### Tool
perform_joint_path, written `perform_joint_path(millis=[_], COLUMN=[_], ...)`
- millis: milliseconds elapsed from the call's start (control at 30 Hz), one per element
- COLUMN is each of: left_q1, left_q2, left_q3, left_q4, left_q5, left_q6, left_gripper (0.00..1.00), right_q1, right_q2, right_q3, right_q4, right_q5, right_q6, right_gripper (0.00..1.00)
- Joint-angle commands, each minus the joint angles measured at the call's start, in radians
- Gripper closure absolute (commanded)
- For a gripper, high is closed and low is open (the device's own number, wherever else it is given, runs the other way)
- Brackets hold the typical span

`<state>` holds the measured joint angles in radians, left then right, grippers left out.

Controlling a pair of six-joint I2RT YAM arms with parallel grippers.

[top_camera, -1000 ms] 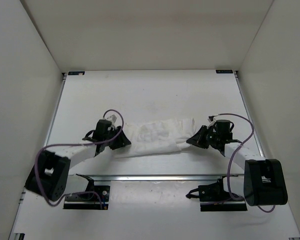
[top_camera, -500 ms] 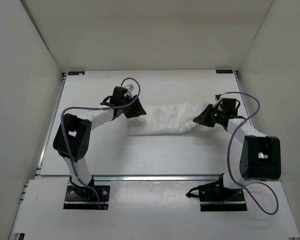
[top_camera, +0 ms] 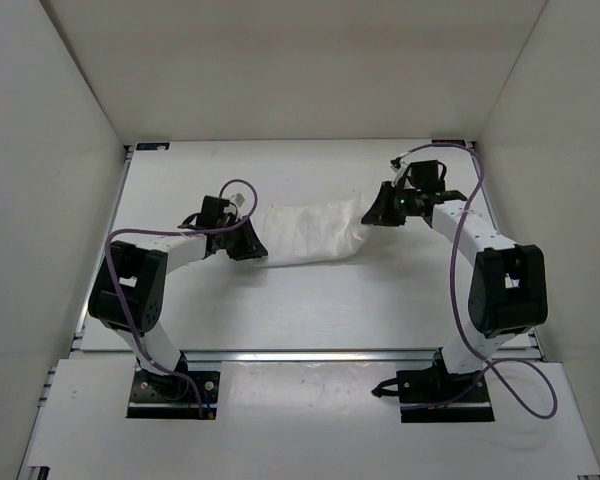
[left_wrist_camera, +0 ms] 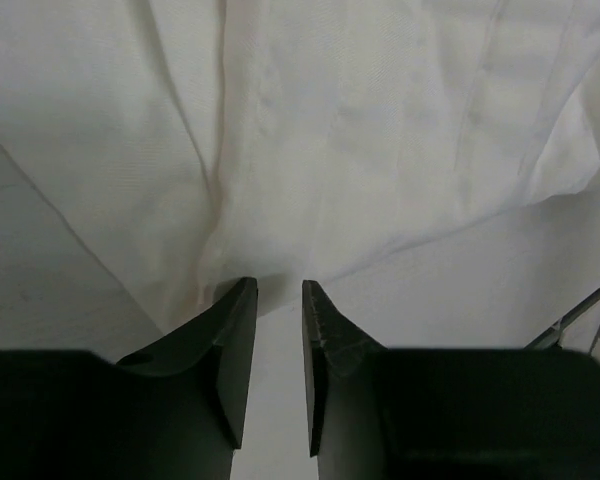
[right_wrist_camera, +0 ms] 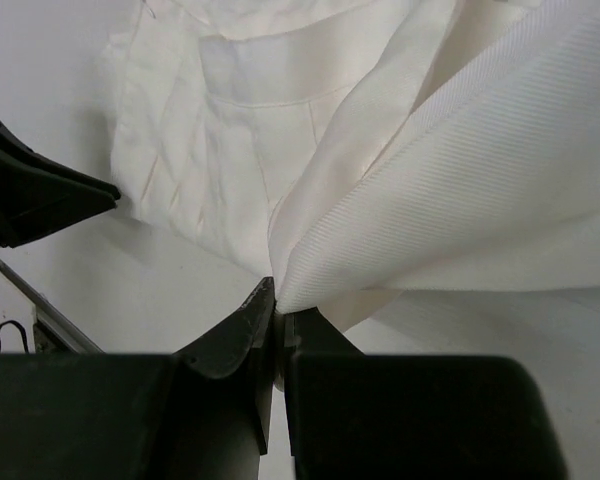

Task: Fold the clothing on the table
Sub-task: Fold the skirt

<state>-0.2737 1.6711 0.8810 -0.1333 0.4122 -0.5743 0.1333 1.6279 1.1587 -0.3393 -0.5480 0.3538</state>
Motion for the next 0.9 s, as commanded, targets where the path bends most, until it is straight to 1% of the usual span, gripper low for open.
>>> perform_joint_path(millis=[0,33,100,167,200,233,267,300,333,367,467,533,567,633,700,833,867], left_q1=[-0.018,-0.013,-0.010,-0.010,-0.009,-0.009,-0.010,-0.009,-0.009,-0.004,-0.002,0.008,0.002,0.014,0.013,0.022,0.025], left_q2=[0.021,0.030,0.065,0.102,0.120,0.130,0.151,0.166,0.177,0.180,0.181,0.180,0.174,0.182,0.185,0.185,0.184], left_q3=[0.022,0.021,0.015,0.019,0.027,0.033,0.041,0.042,0.035,0.030,-0.006,-0.023,-0.033,-0.031,-0.031,-0.047,-0.051], left_q4=[-0.017,-0.023,-0.014,-0.012,-0.012,-0.020,-0.023,-0.025,-0.013,-0.009,0.050,0.073,0.078,0.083,0.090,0.106,0.104], left_q5=[-0.001,-0.012,-0.010,-0.007,-0.007,-0.010,0.002,-0.004,0.005,0.017,0.020,0.022,0.030,0.028,0.042,0.046,0.050], left_q6=[0.051,0.054,0.057,0.063,0.067,0.076,0.080,0.086,0.083,0.074,0.053,0.045,0.041,0.037,0.034,0.028,0.031], left_gripper=[0.67,0.70,0.83,0.90,0.92,0.93,0.94,0.96,0.96,0.98,1.00,1.00,1.00,1.00,1.00,1.00,1.00], right_q1=[0.015,0.022,0.046,0.064,0.086,0.107,0.118,0.143,0.173,0.181,0.277,0.330,0.371,0.414,0.474,0.528,0.529], right_q2=[0.018,0.021,0.032,0.065,0.081,0.101,0.134,0.148,0.185,0.217,0.302,0.340,0.346,0.365,0.372,0.394,0.400], right_q3=[0.053,0.071,0.116,0.186,0.241,0.312,0.335,0.413,0.488,0.522,0.700,0.729,0.731,0.714,0.664,0.547,0.546], right_q4=[-0.038,-0.049,-0.075,-0.112,-0.144,-0.179,-0.194,-0.234,-0.271,-0.299,-0.342,-0.331,-0.310,-0.265,-0.201,-0.100,-0.084], right_q5=[0.005,0.006,0.016,0.026,0.034,0.034,0.040,0.040,0.042,0.040,0.045,0.045,0.042,0.025,0.020,-0.023,-0.036], right_q6=[-0.033,-0.044,-0.055,-0.075,-0.081,-0.094,-0.113,-0.111,-0.128,-0.127,-0.118,-0.104,-0.081,-0.032,0.017,0.074,0.080], right_gripper=[1.00,1.00,1.00,1.00,1.00,1.00,1.00,1.00,1.00,1.00,1.00,1.00,1.00,1.00,1.00,1.00,1.00])
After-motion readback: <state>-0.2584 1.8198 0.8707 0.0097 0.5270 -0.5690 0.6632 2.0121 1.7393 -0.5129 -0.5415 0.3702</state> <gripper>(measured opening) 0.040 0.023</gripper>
